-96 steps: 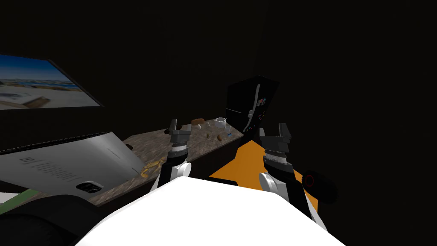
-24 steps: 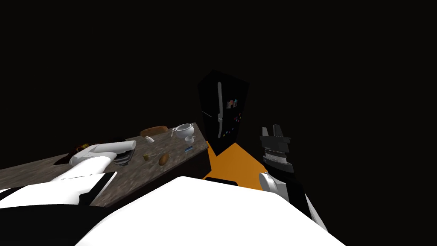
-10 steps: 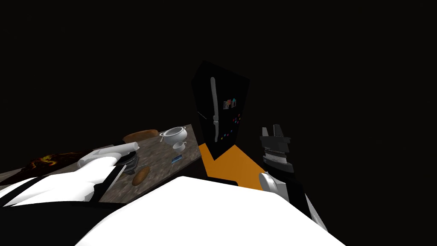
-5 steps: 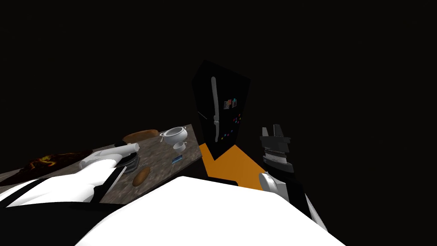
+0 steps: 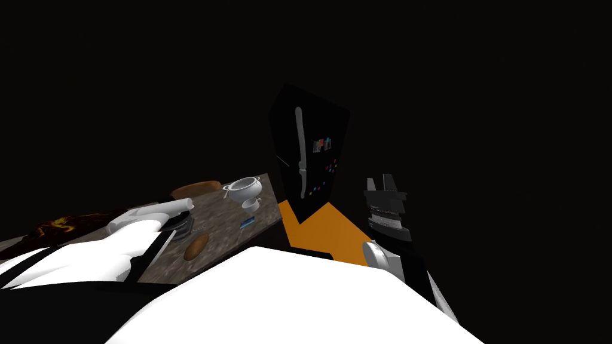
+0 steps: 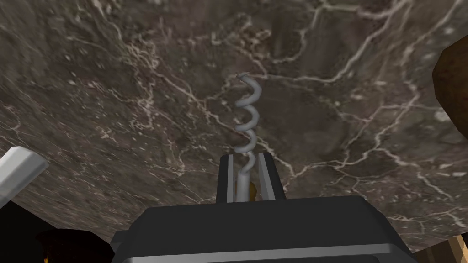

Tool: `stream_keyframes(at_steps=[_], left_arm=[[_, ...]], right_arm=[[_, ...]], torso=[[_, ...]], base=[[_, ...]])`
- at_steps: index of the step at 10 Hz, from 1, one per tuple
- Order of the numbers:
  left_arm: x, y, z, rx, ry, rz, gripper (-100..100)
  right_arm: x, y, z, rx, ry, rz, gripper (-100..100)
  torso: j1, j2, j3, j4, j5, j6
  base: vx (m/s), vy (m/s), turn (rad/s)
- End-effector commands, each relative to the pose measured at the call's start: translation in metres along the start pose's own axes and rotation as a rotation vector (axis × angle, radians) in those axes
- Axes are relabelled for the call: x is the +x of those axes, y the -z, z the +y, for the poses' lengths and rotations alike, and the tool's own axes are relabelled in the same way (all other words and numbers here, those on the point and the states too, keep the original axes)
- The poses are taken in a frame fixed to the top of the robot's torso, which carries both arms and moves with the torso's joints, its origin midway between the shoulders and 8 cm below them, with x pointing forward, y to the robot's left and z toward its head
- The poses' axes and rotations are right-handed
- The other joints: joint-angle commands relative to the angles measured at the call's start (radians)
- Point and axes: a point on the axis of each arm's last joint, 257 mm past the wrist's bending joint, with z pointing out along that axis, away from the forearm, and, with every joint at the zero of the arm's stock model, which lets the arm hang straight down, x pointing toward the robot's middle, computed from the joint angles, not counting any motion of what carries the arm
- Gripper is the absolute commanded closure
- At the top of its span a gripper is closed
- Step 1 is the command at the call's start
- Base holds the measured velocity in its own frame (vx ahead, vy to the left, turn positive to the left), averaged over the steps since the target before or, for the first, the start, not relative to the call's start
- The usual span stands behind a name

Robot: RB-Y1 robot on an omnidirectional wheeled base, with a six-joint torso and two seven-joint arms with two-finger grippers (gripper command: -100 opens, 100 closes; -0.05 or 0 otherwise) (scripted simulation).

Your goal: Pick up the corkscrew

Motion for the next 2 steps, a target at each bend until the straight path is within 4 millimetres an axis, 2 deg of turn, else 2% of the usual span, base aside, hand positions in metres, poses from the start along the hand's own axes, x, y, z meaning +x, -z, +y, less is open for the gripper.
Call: stream_keyframes(at_steps=[1,2], left_arm=[[0.0,0.0,0.0,0.0,0.0,0.0,100],[-0.0002,0.0005,-0.0001,-0.001,0.0,0.0,0]], right_arm=[[0.0,0.0,0.0,0.0,0.0,0.0,0],[0.0,0.0,0.0,0.0,0.0,0.0,0]], torso=[[0.0,0.0,0.0,0.0,0.0,0.0],[0.001,0.0,0.0,0.0,0.0,0.0]], base=[[-0.003,-0.018,0.001],[0.0,0.0,0.0]])
